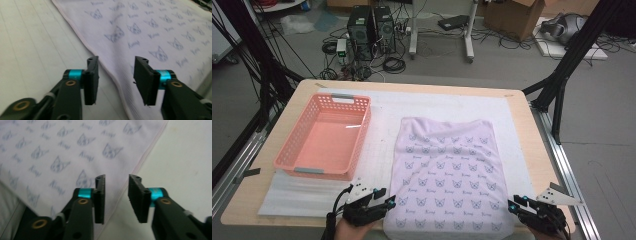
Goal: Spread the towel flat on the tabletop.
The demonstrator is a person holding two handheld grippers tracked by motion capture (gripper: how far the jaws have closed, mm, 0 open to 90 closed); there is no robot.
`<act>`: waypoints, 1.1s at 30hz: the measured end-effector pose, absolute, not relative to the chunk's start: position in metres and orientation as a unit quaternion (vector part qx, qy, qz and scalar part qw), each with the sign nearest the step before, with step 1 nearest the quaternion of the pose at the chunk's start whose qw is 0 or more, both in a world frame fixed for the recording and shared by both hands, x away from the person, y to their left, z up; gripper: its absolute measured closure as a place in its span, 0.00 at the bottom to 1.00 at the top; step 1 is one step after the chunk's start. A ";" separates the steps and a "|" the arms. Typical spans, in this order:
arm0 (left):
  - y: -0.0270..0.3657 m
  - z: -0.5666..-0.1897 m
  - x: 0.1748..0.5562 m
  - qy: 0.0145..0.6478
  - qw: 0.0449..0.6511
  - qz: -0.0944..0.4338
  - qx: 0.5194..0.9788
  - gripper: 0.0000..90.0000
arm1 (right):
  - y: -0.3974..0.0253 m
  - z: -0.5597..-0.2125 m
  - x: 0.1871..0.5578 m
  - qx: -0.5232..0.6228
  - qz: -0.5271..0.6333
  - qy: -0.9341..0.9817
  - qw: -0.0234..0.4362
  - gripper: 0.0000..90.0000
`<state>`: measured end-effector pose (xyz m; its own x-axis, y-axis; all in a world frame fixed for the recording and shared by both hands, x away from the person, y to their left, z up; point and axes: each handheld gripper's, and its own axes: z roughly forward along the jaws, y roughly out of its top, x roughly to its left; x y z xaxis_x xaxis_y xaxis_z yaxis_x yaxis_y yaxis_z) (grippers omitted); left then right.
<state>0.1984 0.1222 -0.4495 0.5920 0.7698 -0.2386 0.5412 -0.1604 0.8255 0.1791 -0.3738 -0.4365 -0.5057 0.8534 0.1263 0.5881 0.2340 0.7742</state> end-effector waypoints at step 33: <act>0.123 -0.450 0.220 0.449 0.476 0.109 0.749 0.56 | -0.381 -0.442 0.171 0.490 0.354 0.780 0.163 0.92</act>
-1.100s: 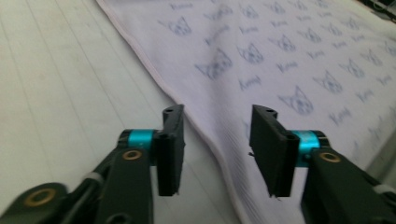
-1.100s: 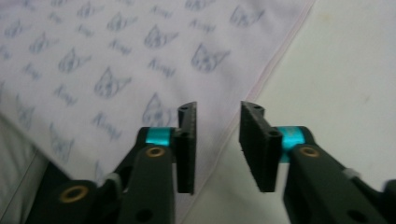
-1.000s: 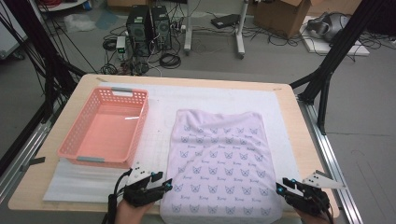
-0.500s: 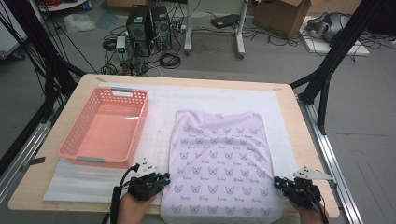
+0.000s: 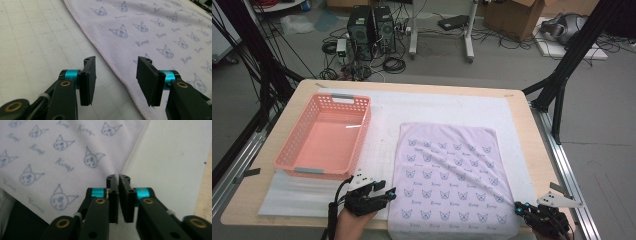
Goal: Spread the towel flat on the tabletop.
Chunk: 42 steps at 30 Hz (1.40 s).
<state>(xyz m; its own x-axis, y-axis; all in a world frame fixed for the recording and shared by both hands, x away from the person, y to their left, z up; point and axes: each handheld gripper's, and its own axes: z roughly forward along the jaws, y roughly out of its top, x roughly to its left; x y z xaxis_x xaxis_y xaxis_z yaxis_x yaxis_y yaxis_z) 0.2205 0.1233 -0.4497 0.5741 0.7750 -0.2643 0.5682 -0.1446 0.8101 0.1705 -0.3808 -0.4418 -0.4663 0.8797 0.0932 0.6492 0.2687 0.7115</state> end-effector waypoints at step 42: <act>0.124 -0.452 0.203 0.440 0.434 0.115 0.778 0.98 | -0.379 -0.442 0.192 0.523 0.373 0.740 0.198 0.67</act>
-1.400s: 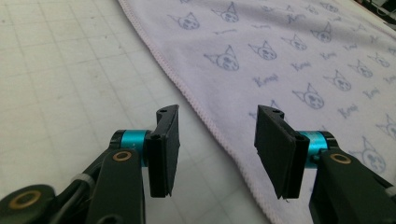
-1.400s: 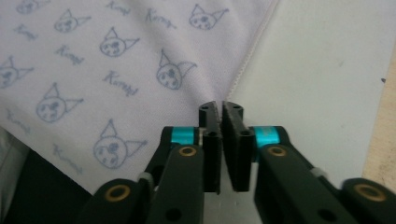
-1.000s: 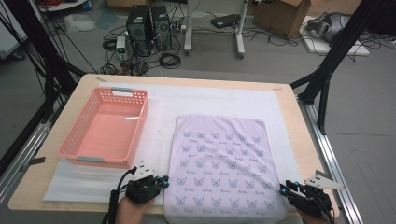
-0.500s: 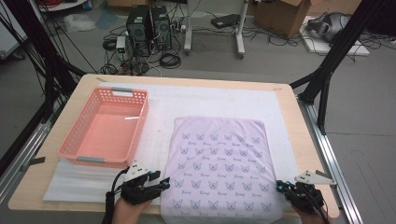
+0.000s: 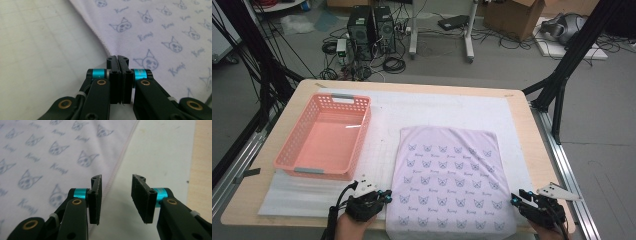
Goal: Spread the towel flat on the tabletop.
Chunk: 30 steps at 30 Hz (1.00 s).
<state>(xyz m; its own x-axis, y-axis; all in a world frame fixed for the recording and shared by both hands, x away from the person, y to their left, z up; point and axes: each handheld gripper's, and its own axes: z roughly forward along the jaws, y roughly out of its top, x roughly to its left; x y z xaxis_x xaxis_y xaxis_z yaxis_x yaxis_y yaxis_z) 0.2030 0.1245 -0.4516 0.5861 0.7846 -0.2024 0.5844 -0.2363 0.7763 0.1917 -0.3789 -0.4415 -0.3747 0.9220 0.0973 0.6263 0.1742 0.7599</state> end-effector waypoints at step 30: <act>0.122 -0.436 0.265 0.396 0.556 0.139 0.717 0.40 | -0.383 -0.435 0.231 0.515 0.397 0.725 0.228 0.61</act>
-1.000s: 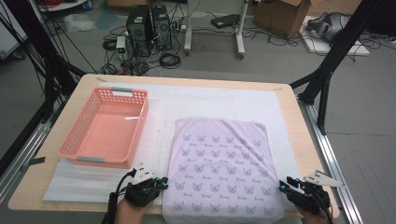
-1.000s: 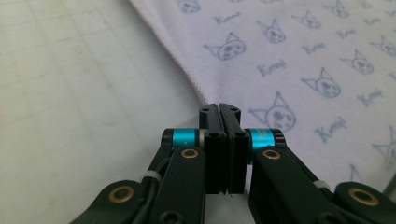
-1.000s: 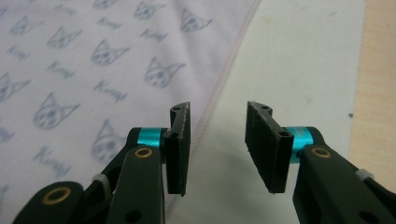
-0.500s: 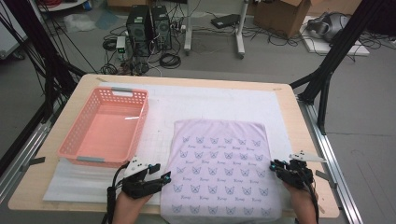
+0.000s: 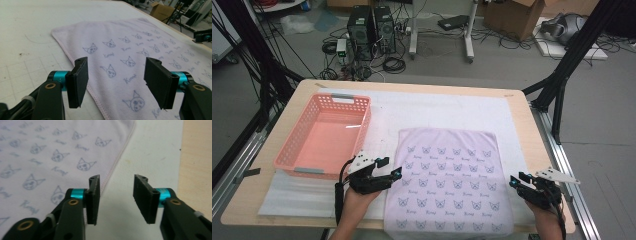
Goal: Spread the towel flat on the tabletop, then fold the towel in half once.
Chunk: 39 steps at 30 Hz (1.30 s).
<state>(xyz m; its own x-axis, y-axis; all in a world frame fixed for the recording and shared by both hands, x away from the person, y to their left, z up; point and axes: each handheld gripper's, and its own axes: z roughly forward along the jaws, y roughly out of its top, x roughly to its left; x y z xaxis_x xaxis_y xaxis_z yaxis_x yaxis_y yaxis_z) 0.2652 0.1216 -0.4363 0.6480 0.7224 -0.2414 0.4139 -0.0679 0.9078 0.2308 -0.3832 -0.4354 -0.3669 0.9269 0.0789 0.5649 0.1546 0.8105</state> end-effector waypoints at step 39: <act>0.121 -0.438 0.276 0.403 0.558 0.128 0.714 0.28 | -0.381 -0.436 0.227 0.490 0.414 0.735 0.220 0.33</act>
